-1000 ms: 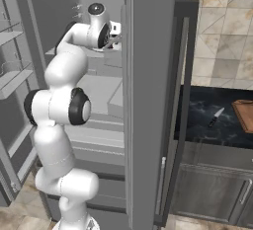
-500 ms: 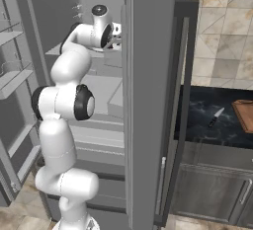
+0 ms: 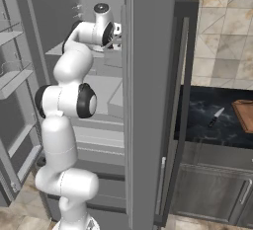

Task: Retrieve the chicken drumstick from the fridge and place it on the cutting board.

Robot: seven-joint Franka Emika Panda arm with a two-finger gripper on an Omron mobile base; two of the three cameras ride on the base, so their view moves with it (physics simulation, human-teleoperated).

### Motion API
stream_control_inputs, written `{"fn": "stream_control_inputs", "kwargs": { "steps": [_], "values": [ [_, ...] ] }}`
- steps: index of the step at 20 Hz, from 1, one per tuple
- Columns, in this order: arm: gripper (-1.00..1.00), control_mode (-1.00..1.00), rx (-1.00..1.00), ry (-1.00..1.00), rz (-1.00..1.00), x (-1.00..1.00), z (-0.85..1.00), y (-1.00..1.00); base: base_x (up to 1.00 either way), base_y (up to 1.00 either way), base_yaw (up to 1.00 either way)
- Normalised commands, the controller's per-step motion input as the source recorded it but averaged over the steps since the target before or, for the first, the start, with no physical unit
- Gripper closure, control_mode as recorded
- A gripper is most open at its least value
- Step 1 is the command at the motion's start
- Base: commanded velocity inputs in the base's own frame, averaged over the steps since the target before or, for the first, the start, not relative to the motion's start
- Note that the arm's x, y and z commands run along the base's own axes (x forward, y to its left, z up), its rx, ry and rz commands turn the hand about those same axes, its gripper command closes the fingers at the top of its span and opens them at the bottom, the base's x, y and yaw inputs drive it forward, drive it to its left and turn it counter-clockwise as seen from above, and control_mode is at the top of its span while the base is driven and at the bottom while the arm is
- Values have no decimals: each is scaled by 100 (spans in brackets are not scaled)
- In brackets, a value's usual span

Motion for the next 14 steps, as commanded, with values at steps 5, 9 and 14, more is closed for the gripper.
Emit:
{"fn": "stream_control_inputs", "kwargs": {
  "steps": [5,9,14],
  "values": [
    [100,-100,-1,8,0,0,-31,1,0,0,0],
    [100,-100,0,4,0,0,-26,5,0,0,0],
    [100,-100,0,0,0,0,-6,0,0,0,0]
  ]
}}
